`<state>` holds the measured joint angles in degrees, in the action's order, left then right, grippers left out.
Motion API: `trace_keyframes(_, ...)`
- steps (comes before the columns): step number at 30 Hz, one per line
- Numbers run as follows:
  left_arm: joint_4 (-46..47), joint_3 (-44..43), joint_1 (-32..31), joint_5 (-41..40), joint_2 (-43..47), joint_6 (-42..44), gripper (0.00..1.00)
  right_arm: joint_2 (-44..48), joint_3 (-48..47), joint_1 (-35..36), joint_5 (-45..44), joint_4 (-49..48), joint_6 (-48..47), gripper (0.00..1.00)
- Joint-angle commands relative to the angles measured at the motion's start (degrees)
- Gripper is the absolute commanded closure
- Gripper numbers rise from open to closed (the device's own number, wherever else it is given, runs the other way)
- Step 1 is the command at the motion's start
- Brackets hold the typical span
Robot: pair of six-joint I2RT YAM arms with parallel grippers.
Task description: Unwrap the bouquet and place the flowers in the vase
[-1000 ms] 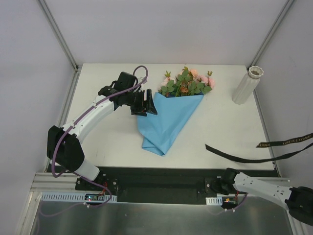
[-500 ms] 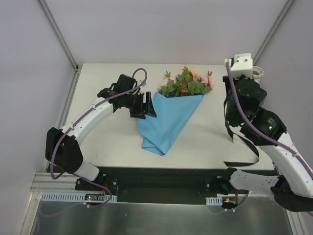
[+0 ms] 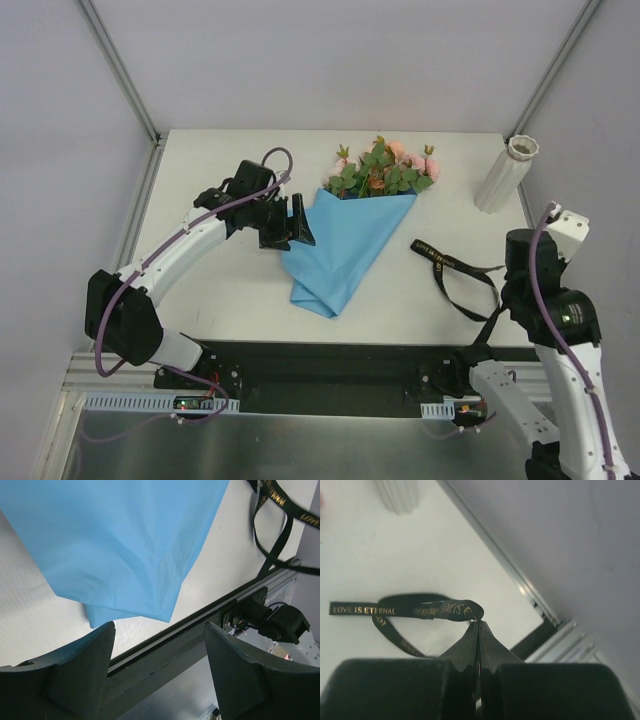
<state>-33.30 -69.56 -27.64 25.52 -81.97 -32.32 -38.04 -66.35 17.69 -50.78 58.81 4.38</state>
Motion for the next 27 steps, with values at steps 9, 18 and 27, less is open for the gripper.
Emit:
trace_keyframes(9, -1.8, 8.2, 6.5, -4.0, 2.2, -9.5, 0.25, -9.5, 6.0, -23.0, 13.8, 8.7, 8.6, 0.99)
trace_keyframes(18, 0.5, 8.2, 6.7, 1.3, -4.3, -8.2, 0.32, -13.0, -4.1, -25.4, 1.7, 11.6, 4.2, 0.96)
trace_keyframes(27, 1.6, 8.0, 6.6, 4.1, -7.7, -5.0, 0.33, -13.5, -12.3, -27.6, -7.1, 12.1, -0.8, 0.98)
